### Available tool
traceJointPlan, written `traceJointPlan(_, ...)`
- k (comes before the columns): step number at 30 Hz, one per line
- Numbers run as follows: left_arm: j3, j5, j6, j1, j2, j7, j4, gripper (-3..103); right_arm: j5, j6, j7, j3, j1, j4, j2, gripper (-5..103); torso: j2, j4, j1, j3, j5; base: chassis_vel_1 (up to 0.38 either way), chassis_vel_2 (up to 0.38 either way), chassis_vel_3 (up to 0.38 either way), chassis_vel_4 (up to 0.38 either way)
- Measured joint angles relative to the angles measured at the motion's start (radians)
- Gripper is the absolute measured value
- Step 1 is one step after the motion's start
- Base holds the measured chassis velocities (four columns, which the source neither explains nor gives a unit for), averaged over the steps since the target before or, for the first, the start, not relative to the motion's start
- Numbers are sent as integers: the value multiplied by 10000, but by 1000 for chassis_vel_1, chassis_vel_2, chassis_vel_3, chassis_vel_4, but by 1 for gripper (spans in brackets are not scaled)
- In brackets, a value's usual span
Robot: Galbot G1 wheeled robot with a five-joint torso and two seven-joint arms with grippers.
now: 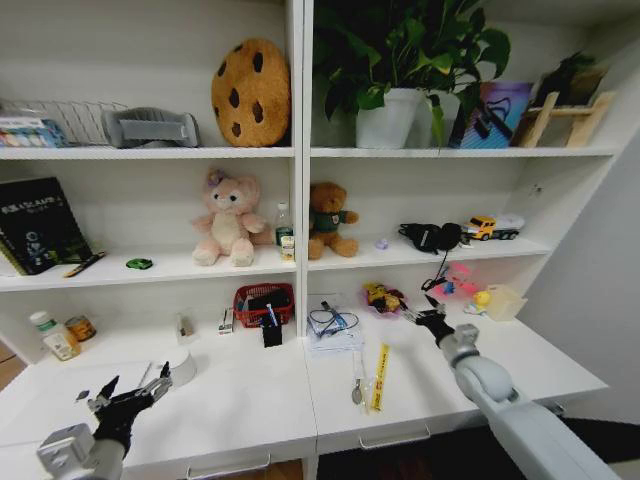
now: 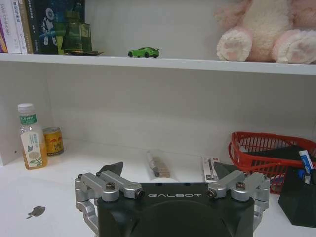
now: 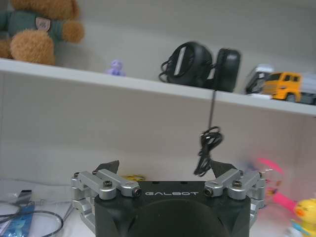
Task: Organize the objects on the table.
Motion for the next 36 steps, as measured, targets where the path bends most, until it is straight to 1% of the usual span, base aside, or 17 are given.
traceJointPlan(3, 0, 0, 0, 0, 0, 0, 0, 100, 36, 90, 219, 1744, -2284, 1602, 637, 100, 0, -1, 0, 0, 0, 0, 0, 0, 0)
traceJointPlan(4, 0, 0, 0, 0, 0, 0, 0, 100, 36, 90, 219, 1744, -2284, 1602, 637, 100, 0, -1, 0, 0, 0, 0, 0, 0, 0)
traceJointPlan(6, 0, 0, 0, 0, 1, 3, 0, 100, -57, 167, 339, 2290, -3474, 2653, 1136, 100, 1, -3, -1, 0, -2, 0, 0, 0, 0)
traceJointPlan(7, 0, 0, 0, 0, 1, 3, 0, 100, -57, 167, 339, 2290, -3474, 2653, 1136, 100, 1, -3, -1, 0, -2, 0, 0, 0, 0)
traceJointPlan(9, 0, 0, -1, 0, 0, 0, 0, 100, -365, 285, 389, 2490, -4194, 3500, 1626, 100, 1, 0, -1, 0, -3, 0, 0, 0, 0)
traceJointPlan(10, 0, 0, -1, 0, 0, 0, 0, 100, -365, 285, 389, 2490, -4194, 3500, 1626, 100, 1, 0, -1, 0, -3, 0, 0, 0, 0)
traceJointPlan(12, 0, 0, 0, 0, 0, 0, 0, 100, -557, 298, 441, 2487, -4517, 4026, 2073, 100, 0, -1, -1, 1, -2, 0, 0, 0, 0)
traceJointPlan(13, 0, 0, 0, 0, 0, 0, 0, 100, -557, 298, 441, 2487, -4517, 4026, 2073, 100, 0, -1, -1, 1, -2, 0, 0, 0, 0)
traceJointPlan(15, 0, 0, 0, 1, 0, 0, 0, 100, -727, 349, 444, 2292, -4553, 4294, 2334, 100, -1, 0, 0, 1, -1, 0, 0, 0, 0)
traceJointPlan(36, 0, 0, 0, 0, 0, 0, 0, 100, -806, 434, 410, 2078, -4409, 4251, 2362, 100, -3, 1, 2, 3, 2, 0, 0, 0, 0)
